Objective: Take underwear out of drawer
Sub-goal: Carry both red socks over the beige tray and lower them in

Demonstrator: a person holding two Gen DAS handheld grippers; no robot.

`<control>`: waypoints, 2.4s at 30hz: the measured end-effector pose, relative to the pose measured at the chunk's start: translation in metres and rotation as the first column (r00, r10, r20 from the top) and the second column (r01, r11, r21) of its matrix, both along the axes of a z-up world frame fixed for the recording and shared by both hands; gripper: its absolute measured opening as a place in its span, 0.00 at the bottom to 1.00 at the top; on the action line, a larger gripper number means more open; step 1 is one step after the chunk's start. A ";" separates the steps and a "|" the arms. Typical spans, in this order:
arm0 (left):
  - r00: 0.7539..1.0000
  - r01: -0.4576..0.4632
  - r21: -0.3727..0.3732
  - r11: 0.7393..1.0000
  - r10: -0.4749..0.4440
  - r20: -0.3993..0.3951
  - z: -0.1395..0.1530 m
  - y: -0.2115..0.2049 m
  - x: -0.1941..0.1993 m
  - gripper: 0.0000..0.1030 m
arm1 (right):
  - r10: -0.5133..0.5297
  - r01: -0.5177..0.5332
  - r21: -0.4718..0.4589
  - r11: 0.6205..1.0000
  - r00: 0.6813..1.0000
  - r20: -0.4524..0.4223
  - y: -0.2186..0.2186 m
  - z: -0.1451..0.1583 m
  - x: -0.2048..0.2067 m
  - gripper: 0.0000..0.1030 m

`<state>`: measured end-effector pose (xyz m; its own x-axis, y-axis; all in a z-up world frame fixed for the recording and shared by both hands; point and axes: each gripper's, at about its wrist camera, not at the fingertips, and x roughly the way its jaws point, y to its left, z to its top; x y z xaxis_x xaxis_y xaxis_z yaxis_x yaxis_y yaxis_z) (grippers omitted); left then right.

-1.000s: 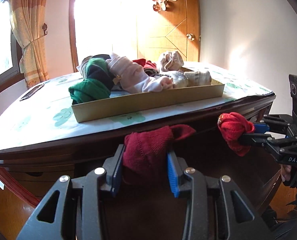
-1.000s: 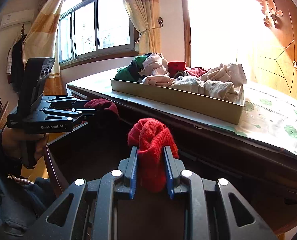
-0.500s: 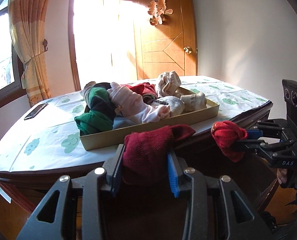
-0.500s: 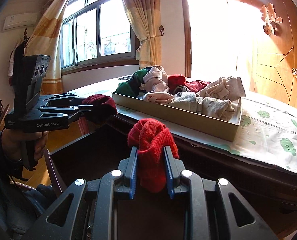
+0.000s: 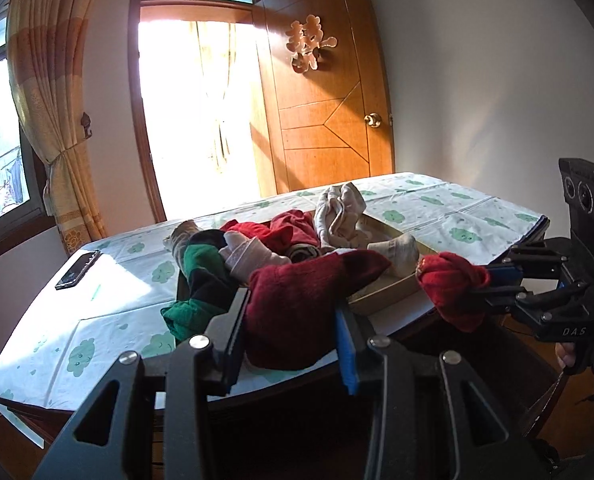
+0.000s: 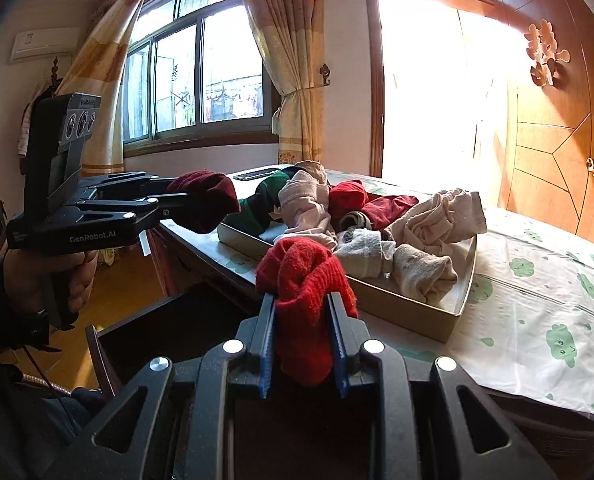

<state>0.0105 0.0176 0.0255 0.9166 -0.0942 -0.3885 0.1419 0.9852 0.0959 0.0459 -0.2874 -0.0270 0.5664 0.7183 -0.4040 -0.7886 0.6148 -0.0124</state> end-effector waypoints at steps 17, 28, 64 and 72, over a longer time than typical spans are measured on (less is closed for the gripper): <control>1.000 0.010 0.071 0.997 -0.011 0.015 0.021 -0.013 0.041 0.37 | -0.018 0.018 0.026 1.000 1.000 0.019 0.005 0.031 0.033 0.25; 1.000 0.001 0.088 0.996 0.000 -0.013 0.026 -0.017 0.077 0.37 | -0.046 0.046 0.034 0.998 0.999 0.007 0.007 0.043 0.067 0.26; 0.985 -0.013 0.139 0.990 0.037 -0.169 -0.006 -0.038 0.164 0.75 | -0.182 0.174 -0.053 0.983 0.950 -0.252 0.035 0.010 0.191 0.32; 0.991 -0.016 0.114 0.993 0.031 -0.132 0.005 -0.034 0.141 0.82 | -0.189 0.196 0.002 0.981 0.950 -0.249 0.021 0.014 0.181 0.59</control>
